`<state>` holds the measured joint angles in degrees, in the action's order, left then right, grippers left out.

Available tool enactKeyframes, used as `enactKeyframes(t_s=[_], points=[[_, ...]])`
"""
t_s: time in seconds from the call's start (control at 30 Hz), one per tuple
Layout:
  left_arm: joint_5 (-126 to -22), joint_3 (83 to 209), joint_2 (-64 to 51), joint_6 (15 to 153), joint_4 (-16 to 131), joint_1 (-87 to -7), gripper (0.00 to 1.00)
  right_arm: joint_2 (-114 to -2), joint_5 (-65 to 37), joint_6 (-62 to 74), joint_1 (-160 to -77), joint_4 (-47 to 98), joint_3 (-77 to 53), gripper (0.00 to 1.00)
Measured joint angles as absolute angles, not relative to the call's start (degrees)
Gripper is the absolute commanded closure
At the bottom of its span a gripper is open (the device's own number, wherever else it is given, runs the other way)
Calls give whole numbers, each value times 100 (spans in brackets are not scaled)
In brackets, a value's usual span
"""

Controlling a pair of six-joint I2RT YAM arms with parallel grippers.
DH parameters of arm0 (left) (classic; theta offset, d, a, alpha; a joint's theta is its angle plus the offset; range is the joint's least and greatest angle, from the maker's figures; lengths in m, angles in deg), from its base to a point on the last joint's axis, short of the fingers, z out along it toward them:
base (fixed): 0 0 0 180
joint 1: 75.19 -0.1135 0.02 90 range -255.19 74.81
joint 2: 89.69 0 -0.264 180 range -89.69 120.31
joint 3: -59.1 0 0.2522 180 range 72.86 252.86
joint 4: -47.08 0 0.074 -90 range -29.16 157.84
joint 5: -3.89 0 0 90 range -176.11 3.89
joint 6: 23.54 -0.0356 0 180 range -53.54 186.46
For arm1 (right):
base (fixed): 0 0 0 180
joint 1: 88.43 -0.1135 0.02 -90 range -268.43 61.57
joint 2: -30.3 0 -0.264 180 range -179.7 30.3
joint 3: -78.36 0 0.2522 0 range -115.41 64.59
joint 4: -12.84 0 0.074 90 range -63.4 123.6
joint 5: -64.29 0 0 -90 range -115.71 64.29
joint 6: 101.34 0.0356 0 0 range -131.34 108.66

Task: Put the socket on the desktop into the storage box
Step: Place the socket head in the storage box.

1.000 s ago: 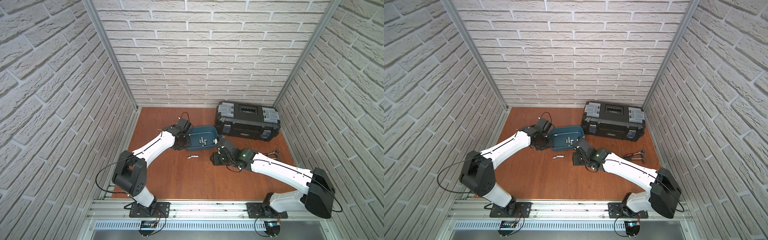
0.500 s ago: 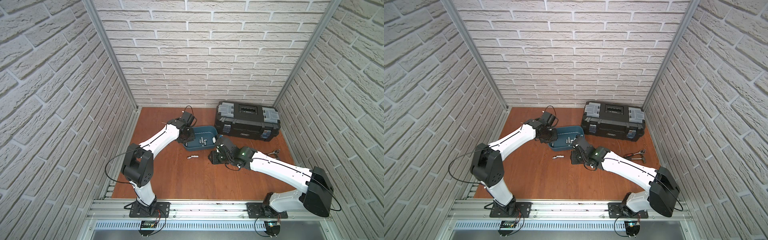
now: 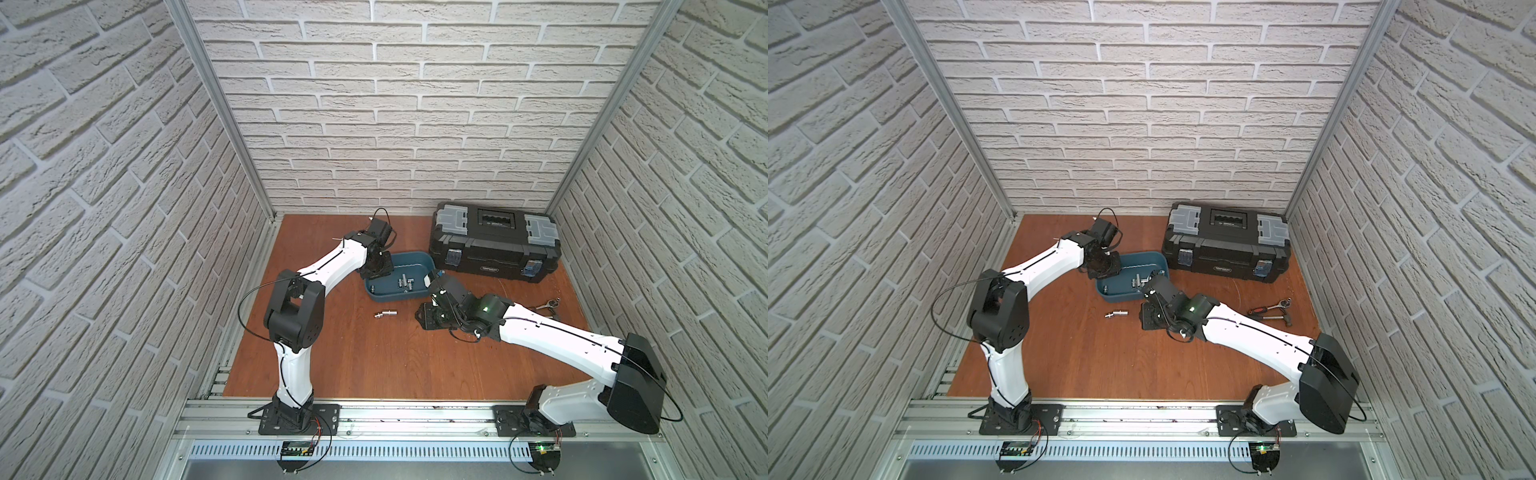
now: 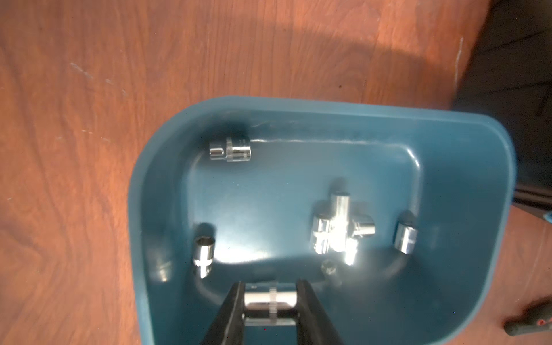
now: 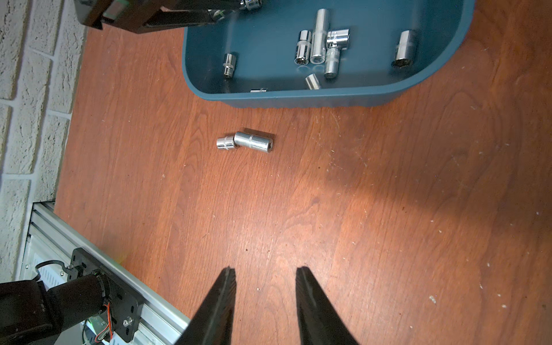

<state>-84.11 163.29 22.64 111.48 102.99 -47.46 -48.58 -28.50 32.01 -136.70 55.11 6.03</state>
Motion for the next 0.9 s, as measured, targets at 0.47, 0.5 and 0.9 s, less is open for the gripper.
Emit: enactKeyframes(t_s=[0.47, 0.5, 0.9], points=[[-8407, 16565, 2920, 11045, 10304, -4781, 70, -4858, -2933, 3284, -13673, 5594, 614, 61], [-8418, 16569, 2946, 11028, 10306, -4783, 69, -4858, -2933, 3284, -13673, 5594, 614, 61], [-8569, 16635, 3081, 10848, 10374, -4792, 53, -4862, -2964, 3306, -13673, 5599, 614, 61]])
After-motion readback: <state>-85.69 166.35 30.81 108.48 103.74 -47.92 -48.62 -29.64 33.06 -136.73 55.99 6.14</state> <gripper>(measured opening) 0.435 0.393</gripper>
